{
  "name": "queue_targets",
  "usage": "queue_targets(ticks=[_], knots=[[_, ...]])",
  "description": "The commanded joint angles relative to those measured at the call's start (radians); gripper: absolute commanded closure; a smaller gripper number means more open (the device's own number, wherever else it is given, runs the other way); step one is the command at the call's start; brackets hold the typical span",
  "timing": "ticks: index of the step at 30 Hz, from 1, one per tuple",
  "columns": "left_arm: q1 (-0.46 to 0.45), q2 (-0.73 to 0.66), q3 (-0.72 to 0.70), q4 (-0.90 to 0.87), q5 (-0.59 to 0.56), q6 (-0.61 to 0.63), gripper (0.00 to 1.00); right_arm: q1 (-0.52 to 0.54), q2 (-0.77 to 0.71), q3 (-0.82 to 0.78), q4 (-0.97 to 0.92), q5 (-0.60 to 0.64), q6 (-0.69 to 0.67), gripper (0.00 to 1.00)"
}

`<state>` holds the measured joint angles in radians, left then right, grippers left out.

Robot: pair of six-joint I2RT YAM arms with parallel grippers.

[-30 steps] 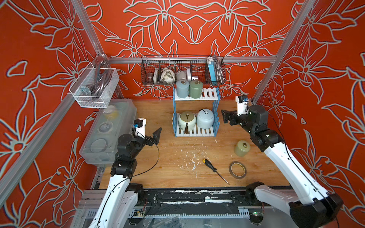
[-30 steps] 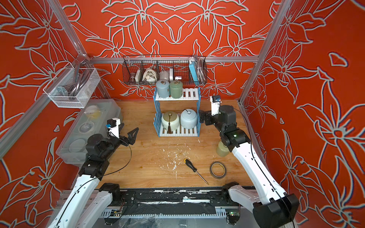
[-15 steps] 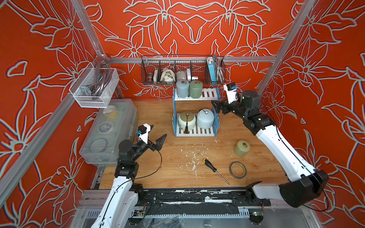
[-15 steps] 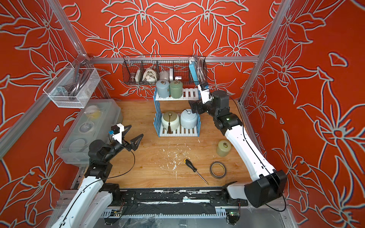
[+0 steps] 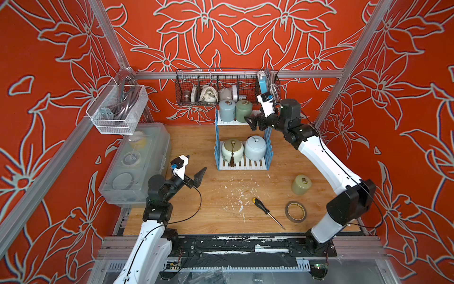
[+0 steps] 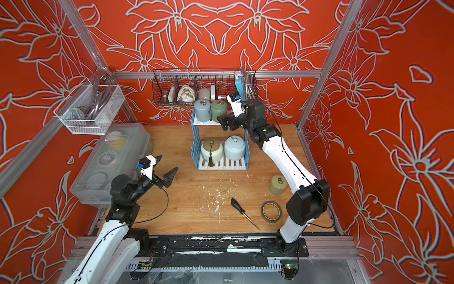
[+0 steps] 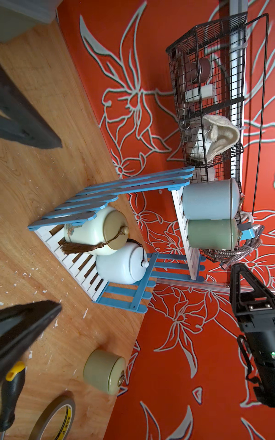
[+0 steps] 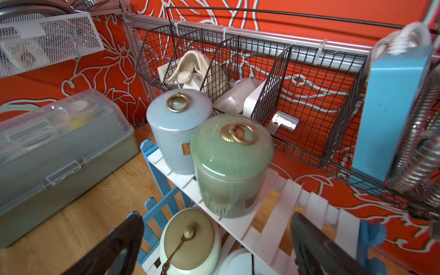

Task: Remove the tea canisters from the shelf
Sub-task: Pick up the tea canister from the shelf.

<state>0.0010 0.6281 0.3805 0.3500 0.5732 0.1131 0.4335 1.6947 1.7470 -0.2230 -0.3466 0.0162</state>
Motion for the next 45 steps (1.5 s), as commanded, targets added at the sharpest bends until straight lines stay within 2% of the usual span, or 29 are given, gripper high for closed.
queue_targets(ticks=[1,15,23,35,45], knots=[[0.001,-0.008,-0.003,0.010,-0.002,0.008,0.01,0.001,0.069,0.086,-0.048,-0.023,0.022,0.01],[-0.001,-0.008,-0.001,0.002,-0.004,0.013,0.01,0.008,0.278,0.352,-0.116,-0.058,0.062,0.01],[-0.002,-0.015,0.003,-0.016,-0.013,0.031,0.01,0.018,0.312,0.379,-0.123,-0.035,0.036,0.01],[-0.004,-0.024,0.004,-0.019,-0.005,0.037,0.01,0.019,0.342,0.424,-0.132,-0.044,0.035,0.16],[-0.001,-0.025,0.005,-0.026,-0.006,0.034,0.01,0.019,0.285,0.363,-0.108,-0.003,0.025,0.26]])
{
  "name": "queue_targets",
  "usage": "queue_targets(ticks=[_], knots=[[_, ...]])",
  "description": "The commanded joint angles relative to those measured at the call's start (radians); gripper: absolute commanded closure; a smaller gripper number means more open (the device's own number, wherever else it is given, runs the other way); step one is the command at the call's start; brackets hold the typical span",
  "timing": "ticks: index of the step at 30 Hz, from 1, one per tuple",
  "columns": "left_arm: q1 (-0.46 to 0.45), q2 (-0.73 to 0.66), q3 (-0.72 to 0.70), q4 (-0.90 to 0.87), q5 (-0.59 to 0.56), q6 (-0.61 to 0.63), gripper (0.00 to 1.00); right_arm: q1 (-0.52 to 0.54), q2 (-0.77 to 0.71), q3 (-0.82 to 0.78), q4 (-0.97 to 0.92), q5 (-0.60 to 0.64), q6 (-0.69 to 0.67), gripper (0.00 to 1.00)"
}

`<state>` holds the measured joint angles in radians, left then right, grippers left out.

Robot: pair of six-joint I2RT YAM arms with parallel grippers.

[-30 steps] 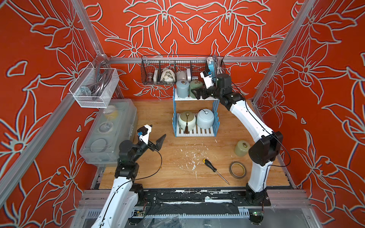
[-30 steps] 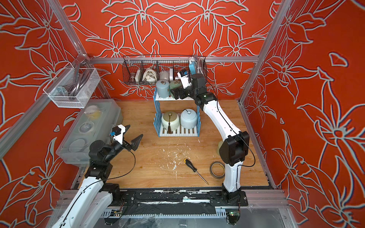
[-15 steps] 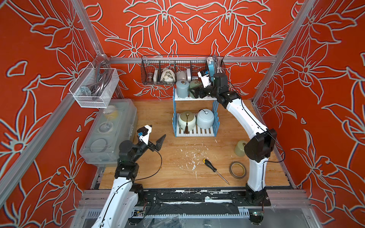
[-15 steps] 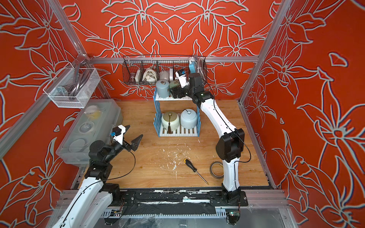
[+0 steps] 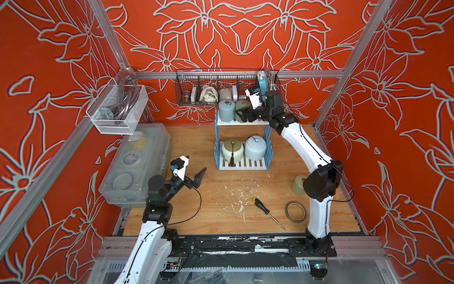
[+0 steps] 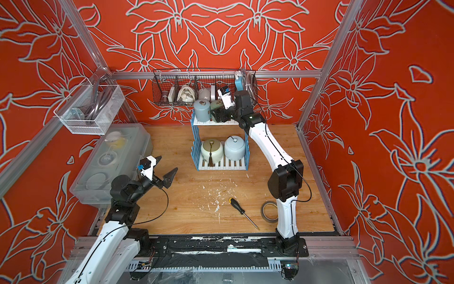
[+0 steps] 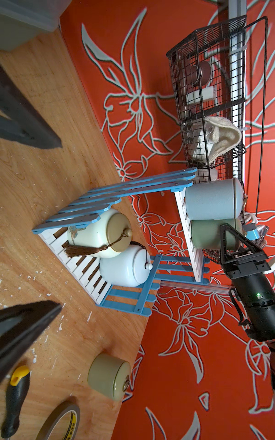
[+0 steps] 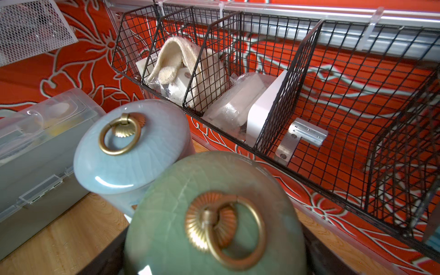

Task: Remove the tea canisters from the shelf
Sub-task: Pick up the tea canister from the shelf.

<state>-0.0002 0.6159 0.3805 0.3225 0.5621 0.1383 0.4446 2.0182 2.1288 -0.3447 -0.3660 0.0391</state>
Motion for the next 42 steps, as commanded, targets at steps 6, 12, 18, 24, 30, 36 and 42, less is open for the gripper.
queue_targets(ticks=[6,12,18,24,30,36,42], knots=[[-0.001,-0.016,0.003,0.007,0.006,0.009,0.01,0.007,-0.077,-0.035,0.007,0.055,0.000,0.29],[-0.004,-0.019,-0.002,0.018,0.006,0.012,0.01,0.008,-0.152,-0.116,0.036,0.087,-0.007,0.30],[-0.006,-0.027,-0.005,0.027,0.005,0.012,0.01,0.007,-0.242,-0.211,0.078,0.115,-0.013,0.33],[-0.010,-0.033,-0.005,0.020,0.007,0.015,0.01,0.008,-0.346,-0.320,0.114,0.136,-0.001,0.35],[-0.011,-0.033,-0.005,0.015,0.005,0.017,0.01,0.008,-0.460,-0.432,0.116,0.157,0.012,0.35],[-0.007,-0.024,-0.006,0.013,0.007,0.013,0.01,0.007,-0.624,-0.632,0.159,0.188,0.036,0.36],[-0.007,-0.009,-0.007,0.015,0.012,0.007,0.01,0.008,-0.801,-0.865,0.223,0.229,0.062,0.38]])
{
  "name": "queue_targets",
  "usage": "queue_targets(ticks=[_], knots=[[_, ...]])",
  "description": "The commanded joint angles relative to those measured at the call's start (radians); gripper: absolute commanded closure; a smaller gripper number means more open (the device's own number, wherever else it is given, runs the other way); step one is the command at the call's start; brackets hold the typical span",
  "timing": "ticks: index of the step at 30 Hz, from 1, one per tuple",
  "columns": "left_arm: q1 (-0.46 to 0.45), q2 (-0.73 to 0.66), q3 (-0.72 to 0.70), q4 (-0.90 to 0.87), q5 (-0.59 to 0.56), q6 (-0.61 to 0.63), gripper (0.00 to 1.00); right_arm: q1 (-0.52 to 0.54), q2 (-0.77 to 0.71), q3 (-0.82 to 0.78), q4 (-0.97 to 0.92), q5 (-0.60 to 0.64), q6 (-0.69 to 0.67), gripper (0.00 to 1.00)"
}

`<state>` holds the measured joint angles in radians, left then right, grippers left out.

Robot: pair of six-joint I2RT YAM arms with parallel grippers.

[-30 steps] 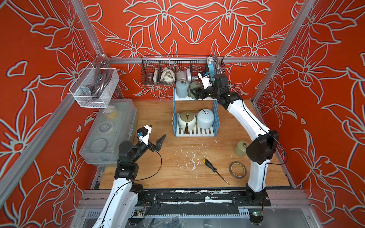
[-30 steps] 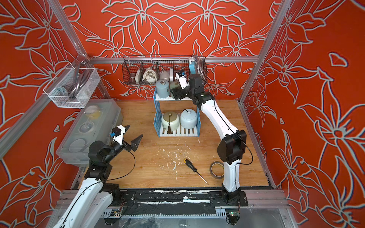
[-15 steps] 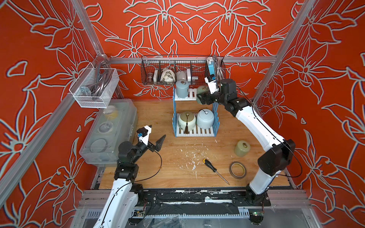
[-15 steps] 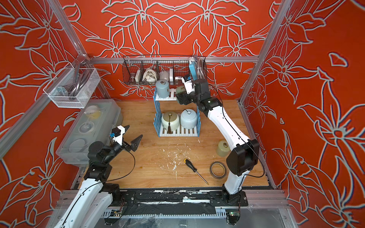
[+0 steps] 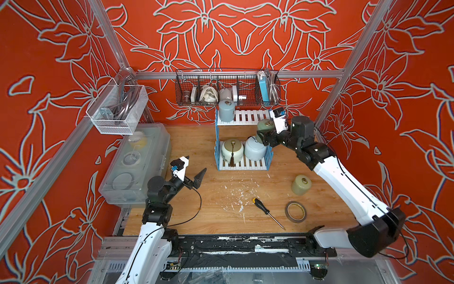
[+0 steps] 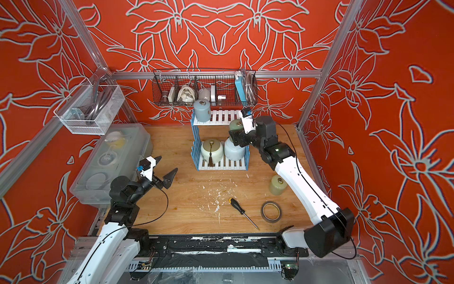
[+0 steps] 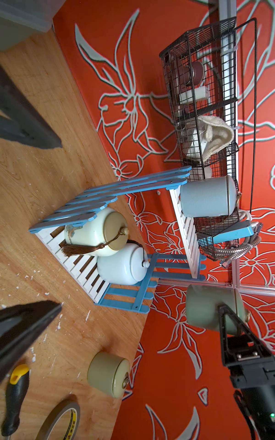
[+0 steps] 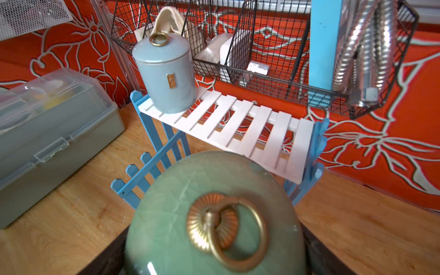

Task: Remove the tea canisters from the shelf
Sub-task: Pick up the tea canister from the shelf.

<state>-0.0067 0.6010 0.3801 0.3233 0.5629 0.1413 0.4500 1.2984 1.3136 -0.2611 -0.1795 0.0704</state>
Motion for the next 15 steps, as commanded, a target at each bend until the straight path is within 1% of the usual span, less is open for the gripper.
queue_targets(ticks=[1,9,15], knots=[[-0.001,0.007,-0.007,0.013,0.012,0.006,0.01,0.003,-0.106,-0.079,0.140,0.051,0.035,0.38],[0.002,0.012,-0.013,0.020,0.023,0.005,0.01,0.003,-0.292,-0.304,0.171,0.128,0.035,0.38],[0.002,0.010,-0.013,0.020,0.008,0.005,0.01,0.004,-0.382,-0.467,0.187,0.184,0.052,0.38]])
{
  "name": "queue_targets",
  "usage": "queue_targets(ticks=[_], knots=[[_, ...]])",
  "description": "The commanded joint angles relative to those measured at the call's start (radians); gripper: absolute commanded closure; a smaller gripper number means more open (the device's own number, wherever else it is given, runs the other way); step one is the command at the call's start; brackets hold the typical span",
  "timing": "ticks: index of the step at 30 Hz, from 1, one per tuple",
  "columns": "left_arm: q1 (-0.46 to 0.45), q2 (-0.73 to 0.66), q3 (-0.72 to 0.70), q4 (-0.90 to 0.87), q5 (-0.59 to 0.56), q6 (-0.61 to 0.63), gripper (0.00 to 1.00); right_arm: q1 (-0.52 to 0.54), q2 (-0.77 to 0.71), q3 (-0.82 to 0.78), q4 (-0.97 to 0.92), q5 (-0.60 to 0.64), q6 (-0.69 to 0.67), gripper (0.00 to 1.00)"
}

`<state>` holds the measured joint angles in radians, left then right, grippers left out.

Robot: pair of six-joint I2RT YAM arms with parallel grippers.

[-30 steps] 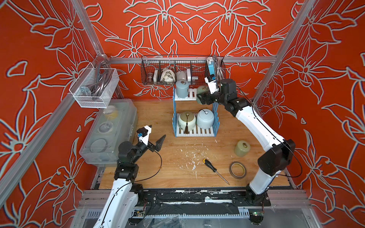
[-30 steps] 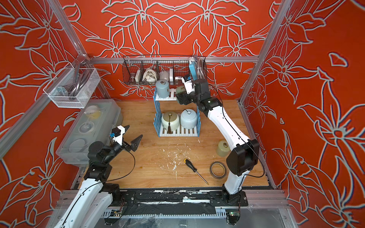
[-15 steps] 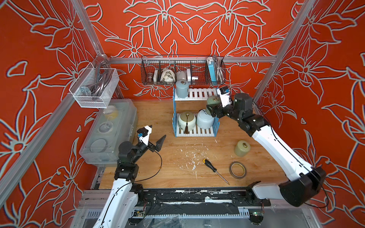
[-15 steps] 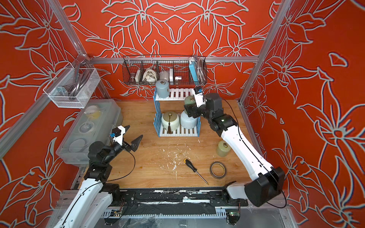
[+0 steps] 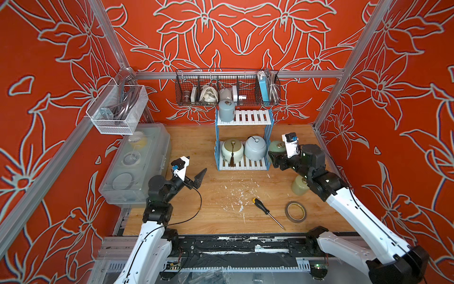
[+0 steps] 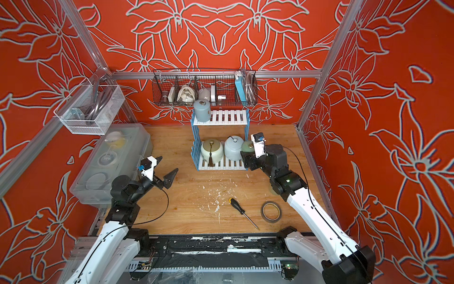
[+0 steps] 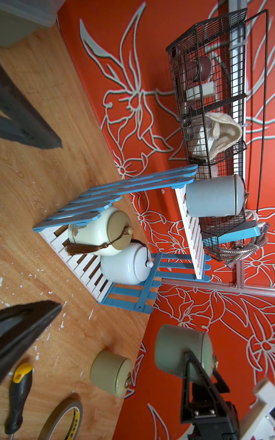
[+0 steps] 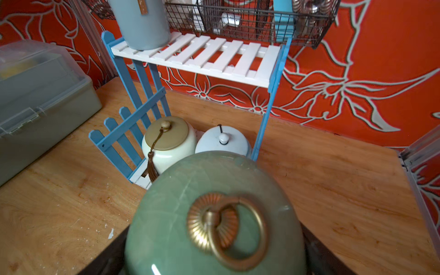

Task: Remove the tea canisters from the shelf
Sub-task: Pick up the tea canister from the shelf, then place the tea canister at the center of the board.

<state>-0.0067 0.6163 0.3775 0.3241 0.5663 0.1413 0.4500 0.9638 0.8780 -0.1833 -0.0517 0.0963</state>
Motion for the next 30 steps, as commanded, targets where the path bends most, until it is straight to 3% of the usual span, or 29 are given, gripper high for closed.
queue_targets(ticks=[1,12,30], knots=[[0.001,-0.009,-0.011,0.019,0.006,0.011,0.01,0.004,-0.064,-0.065,0.114,0.067,0.039,0.38],[-0.009,-0.012,-0.020,0.048,0.005,0.003,0.01,0.004,-0.153,-0.348,0.221,0.165,0.138,0.38],[-0.013,-0.015,-0.018,0.028,0.001,0.009,0.01,0.004,-0.112,-0.524,0.328,0.239,0.212,0.34]])
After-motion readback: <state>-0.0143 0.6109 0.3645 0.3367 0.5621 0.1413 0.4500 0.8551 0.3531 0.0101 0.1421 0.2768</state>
